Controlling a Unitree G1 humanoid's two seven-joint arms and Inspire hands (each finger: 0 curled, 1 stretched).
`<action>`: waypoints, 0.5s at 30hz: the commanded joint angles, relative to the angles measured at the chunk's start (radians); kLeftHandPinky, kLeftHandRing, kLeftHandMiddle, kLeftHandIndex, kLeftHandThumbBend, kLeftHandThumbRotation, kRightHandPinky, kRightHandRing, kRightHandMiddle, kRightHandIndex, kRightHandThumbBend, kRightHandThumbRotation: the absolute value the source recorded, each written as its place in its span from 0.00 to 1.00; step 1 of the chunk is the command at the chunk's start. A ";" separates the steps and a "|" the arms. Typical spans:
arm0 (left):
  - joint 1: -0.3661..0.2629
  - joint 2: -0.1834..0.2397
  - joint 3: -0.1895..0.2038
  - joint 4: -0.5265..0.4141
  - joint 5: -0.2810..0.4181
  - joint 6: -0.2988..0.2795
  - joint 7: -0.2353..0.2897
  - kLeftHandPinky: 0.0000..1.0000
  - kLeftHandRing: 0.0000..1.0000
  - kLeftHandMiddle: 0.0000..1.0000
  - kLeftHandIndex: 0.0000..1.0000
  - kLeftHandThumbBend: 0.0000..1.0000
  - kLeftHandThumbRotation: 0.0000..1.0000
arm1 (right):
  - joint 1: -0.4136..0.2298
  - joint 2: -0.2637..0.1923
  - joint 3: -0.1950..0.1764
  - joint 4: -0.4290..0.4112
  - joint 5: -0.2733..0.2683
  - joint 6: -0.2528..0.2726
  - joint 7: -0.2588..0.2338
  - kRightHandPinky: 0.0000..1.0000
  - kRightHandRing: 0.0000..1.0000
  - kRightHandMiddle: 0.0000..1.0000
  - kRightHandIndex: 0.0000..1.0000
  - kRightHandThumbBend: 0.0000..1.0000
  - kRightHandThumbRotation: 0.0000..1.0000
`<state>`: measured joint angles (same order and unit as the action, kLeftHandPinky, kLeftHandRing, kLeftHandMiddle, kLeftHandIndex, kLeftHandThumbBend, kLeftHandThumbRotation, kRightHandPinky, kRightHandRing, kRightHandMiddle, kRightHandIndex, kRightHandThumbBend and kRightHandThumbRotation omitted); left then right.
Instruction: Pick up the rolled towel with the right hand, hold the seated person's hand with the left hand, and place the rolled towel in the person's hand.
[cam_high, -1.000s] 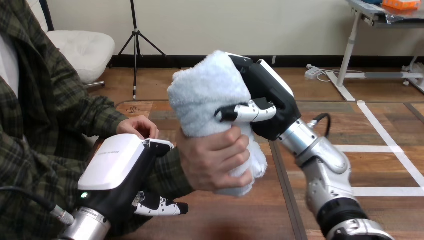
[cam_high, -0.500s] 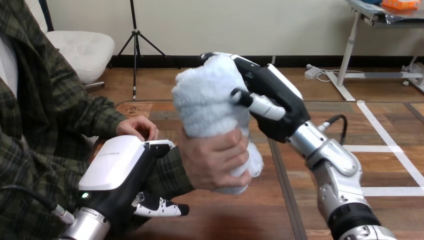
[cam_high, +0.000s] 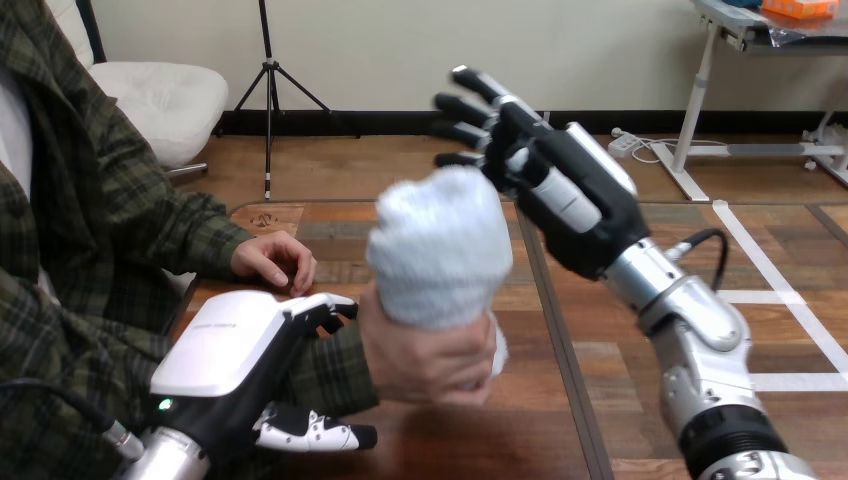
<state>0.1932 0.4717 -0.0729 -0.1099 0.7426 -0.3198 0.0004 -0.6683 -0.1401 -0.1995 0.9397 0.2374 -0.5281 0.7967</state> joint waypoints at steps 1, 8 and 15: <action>-0.035 0.037 0.004 0.016 0.022 -0.014 0.034 0.85 0.83 0.84 0.91 1.00 0.54 | -0.030 -0.038 -0.015 -0.050 0.022 -0.009 -0.010 0.87 0.98 0.94 1.00 1.00 0.69; -0.028 0.063 0.016 0.038 0.013 -0.035 0.054 0.93 0.92 0.94 0.98 1.00 0.62 | -0.023 -0.060 -0.022 -0.052 0.031 -0.019 -0.005 0.87 0.98 0.93 1.00 1.00 0.70; -0.019 0.087 0.031 0.051 -0.001 -0.049 0.068 0.98 0.99 0.99 1.00 1.00 0.64 | -0.013 -0.074 -0.027 -0.061 0.050 -0.025 0.010 0.88 0.98 0.93 1.00 1.00 0.70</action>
<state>0.1980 0.5274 -0.0686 -0.0660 0.7560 -0.3457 0.0341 -0.6661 -0.2018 -0.2109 0.9373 0.2597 -0.5286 0.8000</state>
